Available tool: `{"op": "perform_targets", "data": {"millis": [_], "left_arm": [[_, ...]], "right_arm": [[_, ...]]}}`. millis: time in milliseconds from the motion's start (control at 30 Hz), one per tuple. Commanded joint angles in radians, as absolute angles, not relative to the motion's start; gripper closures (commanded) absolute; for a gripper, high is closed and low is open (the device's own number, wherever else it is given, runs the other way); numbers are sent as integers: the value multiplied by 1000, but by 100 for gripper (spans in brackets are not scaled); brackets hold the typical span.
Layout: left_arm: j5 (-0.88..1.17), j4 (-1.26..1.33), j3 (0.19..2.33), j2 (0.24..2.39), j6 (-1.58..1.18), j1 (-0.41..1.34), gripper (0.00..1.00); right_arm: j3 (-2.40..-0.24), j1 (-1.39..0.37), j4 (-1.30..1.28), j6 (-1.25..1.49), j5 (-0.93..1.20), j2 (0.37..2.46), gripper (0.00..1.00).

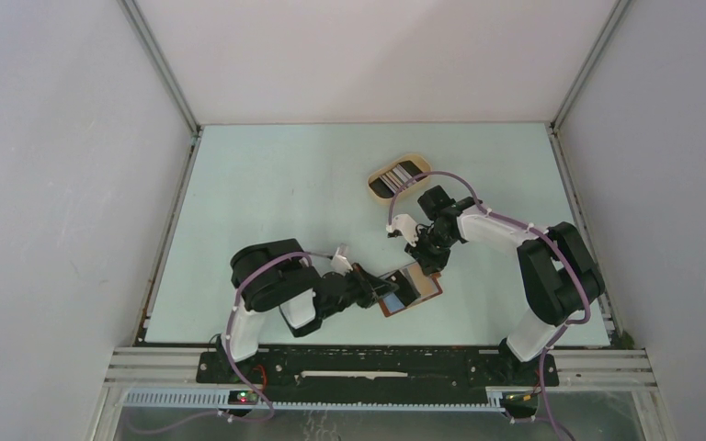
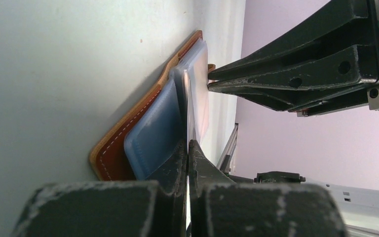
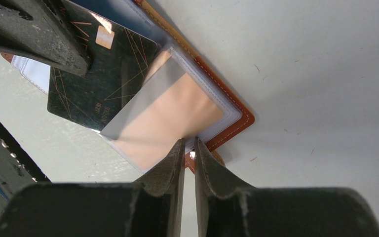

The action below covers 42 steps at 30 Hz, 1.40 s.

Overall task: Put the credit cards into the card holder
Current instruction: Insert the credit card into the card holder.

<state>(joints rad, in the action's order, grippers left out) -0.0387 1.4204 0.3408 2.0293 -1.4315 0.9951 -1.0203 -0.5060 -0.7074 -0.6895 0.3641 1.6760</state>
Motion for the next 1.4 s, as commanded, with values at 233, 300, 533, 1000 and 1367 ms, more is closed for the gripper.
{"op": "perform_targets", "data": {"millis": [233,300,533,1000,1367], "left_arm": [[-24,1384,353,2035,-1484,1007,100],[-20,1384,353,2038,-1493,1006,100],[15,1379,383,2058,-1512,1005,100],[65,1382,387,2064,-1566,1005,100],[58,1373,420,2086,-1580,1005,98]], "right_arm": [[-1039,-531,-731,-681,365,1678,79],[-1039,-532,-731,-681,364,1677,79],[-1039,-535,-731,-681,362,1674,79],[-1039,-543,-731,-681,358,1673,79],[-1040,-546,-724,-668,391,1629,73]]}}
